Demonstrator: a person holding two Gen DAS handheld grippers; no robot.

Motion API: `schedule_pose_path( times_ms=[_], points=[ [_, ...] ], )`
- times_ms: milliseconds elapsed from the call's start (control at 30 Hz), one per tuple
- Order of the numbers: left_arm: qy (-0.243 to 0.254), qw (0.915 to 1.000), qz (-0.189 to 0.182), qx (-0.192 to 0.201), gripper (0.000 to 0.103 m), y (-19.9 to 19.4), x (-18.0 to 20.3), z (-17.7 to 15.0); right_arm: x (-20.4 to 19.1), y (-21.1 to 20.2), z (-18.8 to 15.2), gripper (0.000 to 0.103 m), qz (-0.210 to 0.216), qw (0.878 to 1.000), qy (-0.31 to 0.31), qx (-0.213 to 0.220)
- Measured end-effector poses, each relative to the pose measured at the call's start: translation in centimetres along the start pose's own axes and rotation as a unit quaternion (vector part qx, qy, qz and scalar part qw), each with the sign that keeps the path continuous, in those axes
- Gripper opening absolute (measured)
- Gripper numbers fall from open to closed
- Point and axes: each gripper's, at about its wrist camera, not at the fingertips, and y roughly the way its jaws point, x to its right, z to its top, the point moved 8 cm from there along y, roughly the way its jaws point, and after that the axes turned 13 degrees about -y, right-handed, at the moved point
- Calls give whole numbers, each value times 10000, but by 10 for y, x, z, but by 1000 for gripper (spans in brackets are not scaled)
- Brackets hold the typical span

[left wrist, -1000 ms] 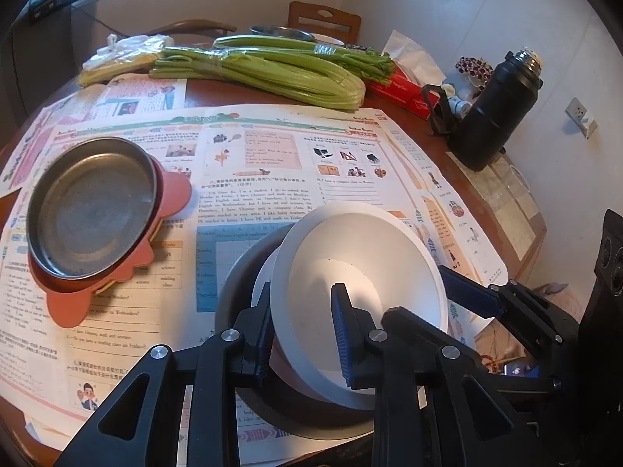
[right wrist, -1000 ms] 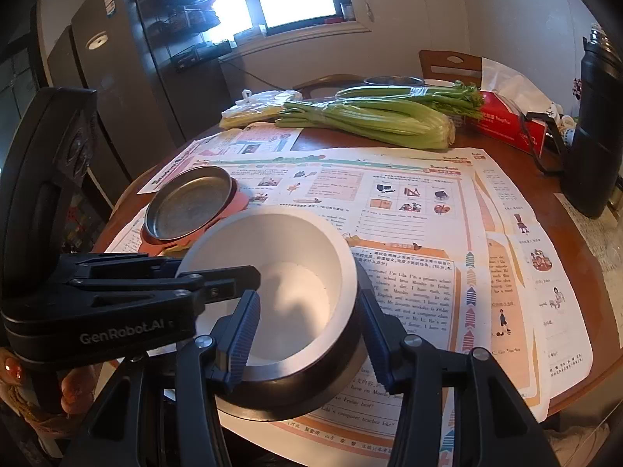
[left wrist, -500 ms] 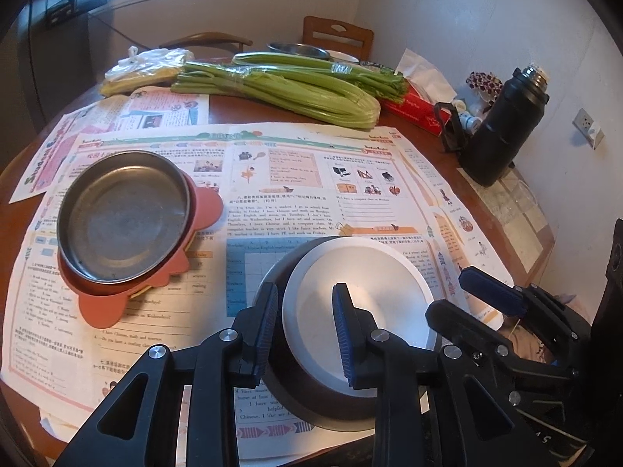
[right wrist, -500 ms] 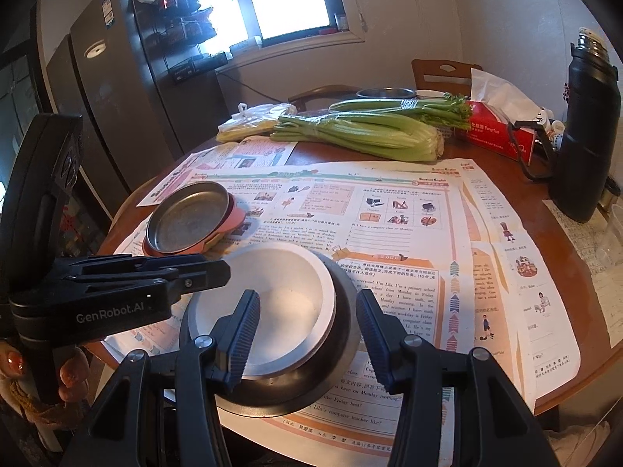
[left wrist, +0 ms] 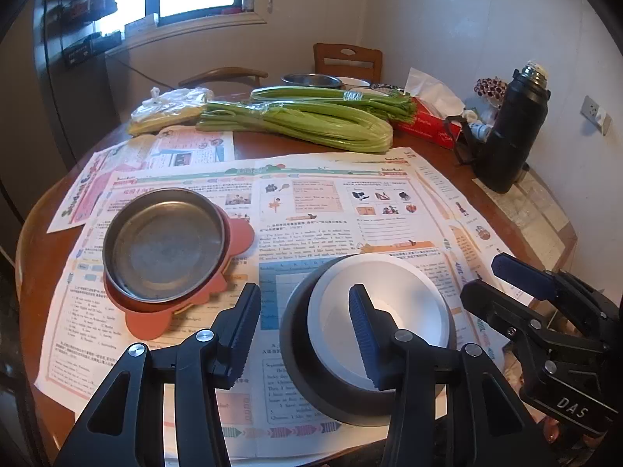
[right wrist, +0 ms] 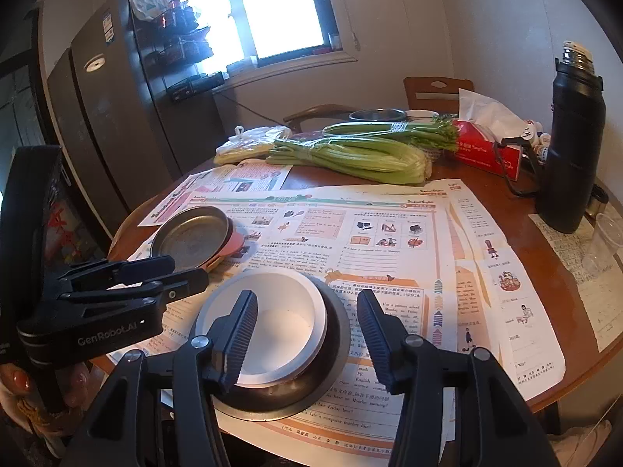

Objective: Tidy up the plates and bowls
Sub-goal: 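Open the left gripper to release the paper bowl and withdraw, then grasp the steel bowl rim with the left gripper and lift the stack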

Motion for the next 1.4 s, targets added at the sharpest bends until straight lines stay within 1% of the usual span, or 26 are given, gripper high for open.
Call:
schedule_pose_path(
  times_ms=[233,300,367,567,700,833,967,1067,1200,1400],
  points=[
    [18,9998,156,75,49,-2,0,-1,4,-4,0,56,-82,10000,29,9],
    [61,9996,230,119,49,-1,-1,-1,6,-3,-1,59,-94,9999,94,2],
    [102,9995,264,129,50,1,-2,-2,9,-2,-4,60,-96,9998,155,-36],
    [-103,9997,37,-197,50,16,-5,-12,11,13,-15,60,17,9992,308,-253],
    [-186,9993,96,-319,51,25,-7,-15,10,20,-21,61,46,9989,334,-334],
    [-249,9987,17,-435,52,30,-7,-18,10,26,-26,61,86,9986,369,-381],
    [-326,9980,52,-534,52,38,-10,-21,10,30,-29,61,154,9983,400,-395],
    [-418,9970,-24,-654,53,44,-11,-24,12,34,-31,61,199,9978,472,-428],
    [-475,9949,-242,-852,53,52,-7,-30,13,40,-35,61,330,9964,604,-496],
    [-514,9943,-155,-922,53,63,-9,-35,10,46,-39,62,409,9957,599,-571]
  ],
)
